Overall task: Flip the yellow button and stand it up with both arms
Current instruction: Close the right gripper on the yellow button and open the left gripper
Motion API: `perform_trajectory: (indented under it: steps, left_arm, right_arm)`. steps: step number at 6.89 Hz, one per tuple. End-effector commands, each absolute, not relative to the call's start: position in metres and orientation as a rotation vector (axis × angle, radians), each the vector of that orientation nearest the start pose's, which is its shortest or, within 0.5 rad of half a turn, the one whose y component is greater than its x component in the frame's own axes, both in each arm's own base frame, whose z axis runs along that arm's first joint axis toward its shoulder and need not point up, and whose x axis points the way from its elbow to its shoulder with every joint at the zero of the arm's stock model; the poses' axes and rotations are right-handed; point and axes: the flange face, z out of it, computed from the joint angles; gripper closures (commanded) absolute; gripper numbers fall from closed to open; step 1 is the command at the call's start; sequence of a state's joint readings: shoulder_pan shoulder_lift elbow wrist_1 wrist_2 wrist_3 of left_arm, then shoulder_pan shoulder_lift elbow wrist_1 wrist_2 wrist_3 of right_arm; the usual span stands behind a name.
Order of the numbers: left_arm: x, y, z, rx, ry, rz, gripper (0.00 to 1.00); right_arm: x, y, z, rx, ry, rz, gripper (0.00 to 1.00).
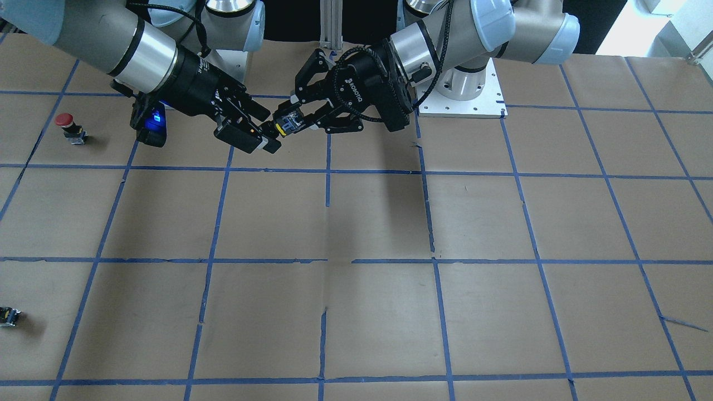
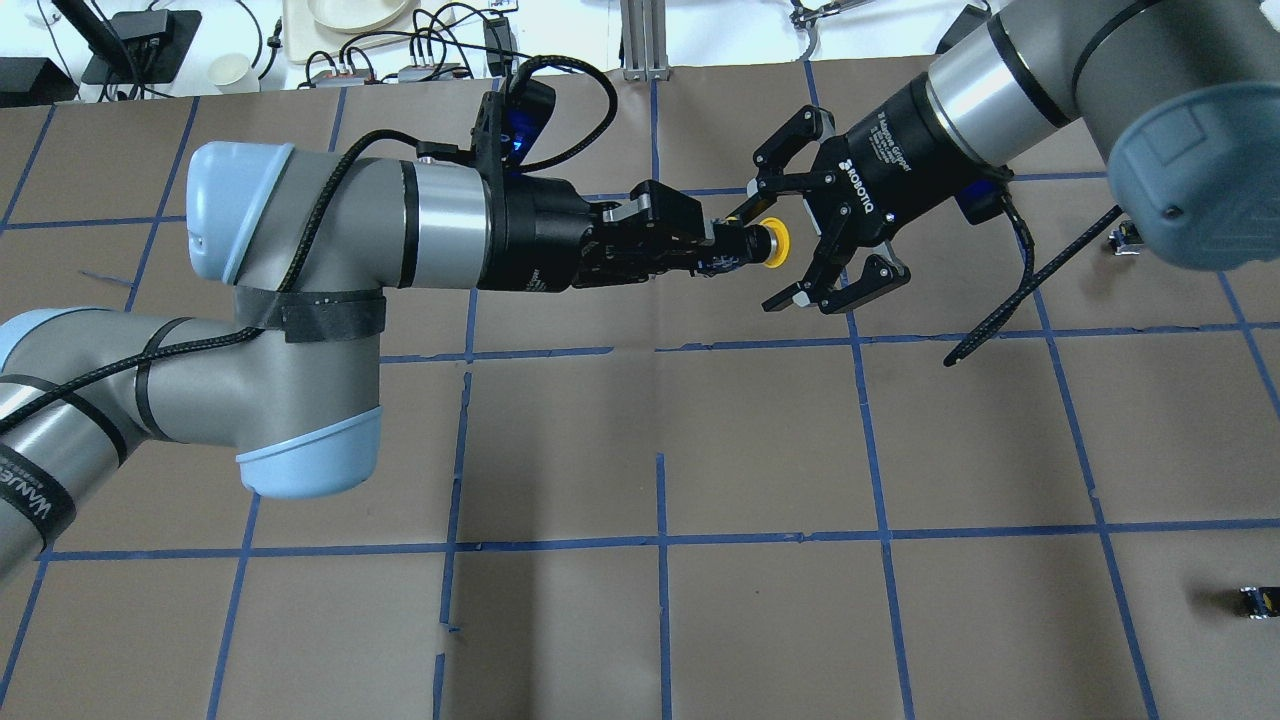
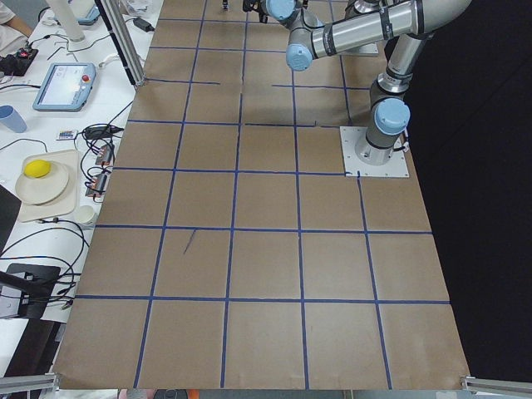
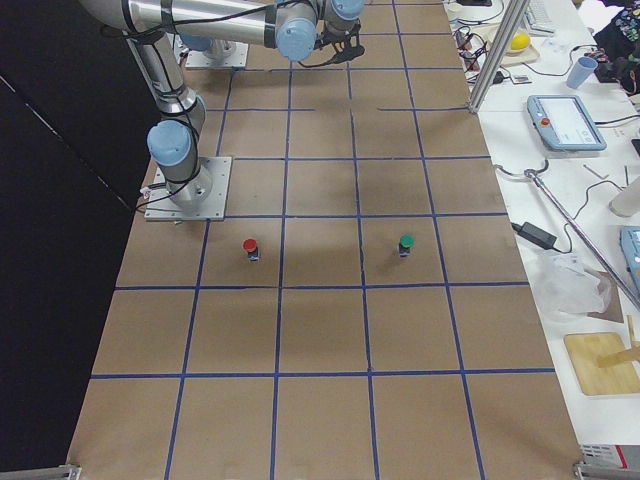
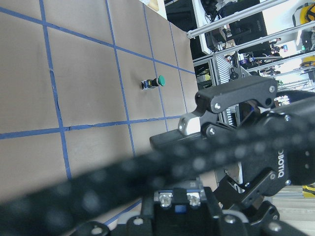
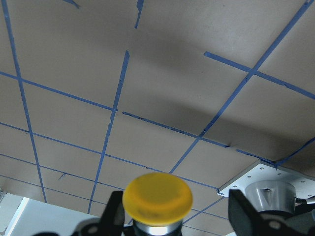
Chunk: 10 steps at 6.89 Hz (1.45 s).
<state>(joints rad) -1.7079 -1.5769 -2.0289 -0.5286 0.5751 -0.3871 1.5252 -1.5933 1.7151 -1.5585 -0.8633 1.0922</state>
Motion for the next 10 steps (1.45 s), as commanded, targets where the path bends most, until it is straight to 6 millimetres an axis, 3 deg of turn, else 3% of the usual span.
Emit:
perform_trajectory:
  steps: [1, 3, 5, 6, 10]
  left_arm:
    - [-0.2784, -0.4332, 0.4197, -0.071, -2.056, 0.297, 0.99]
    - [-0.2784, -0.4327, 0.4220, -0.057, -2.054, 0.293, 0.98]
    - [-0.2784, -0.4331, 0.4213, -0.053, -2.054, 0.290, 0.98]
    - [-0.2791, -0.4330, 0.4206, -0.054, -2.054, 0.287, 0.97]
    - [-0.2786, -0.4342, 0.4192, -0.049, -2.055, 0.284, 0.92]
  right_arm:
    - [0.1750, -0.4757, 0.4546, 1.412, 2.090, 0.604, 0.36]
    - [0.1750, -0.4752, 0.4553, 1.411, 2.090, 0.602, 0.40]
    - [0.1752, -0.4747, 0.4538, 1.413, 2.088, 0.608, 0.61]
    - [0.1752, -0.4743, 0.4545, 1.412, 2.089, 0.607, 0.67]
    - [0.1751, -0.4749, 0.4546, 1.411, 2.089, 0.606, 0.69]
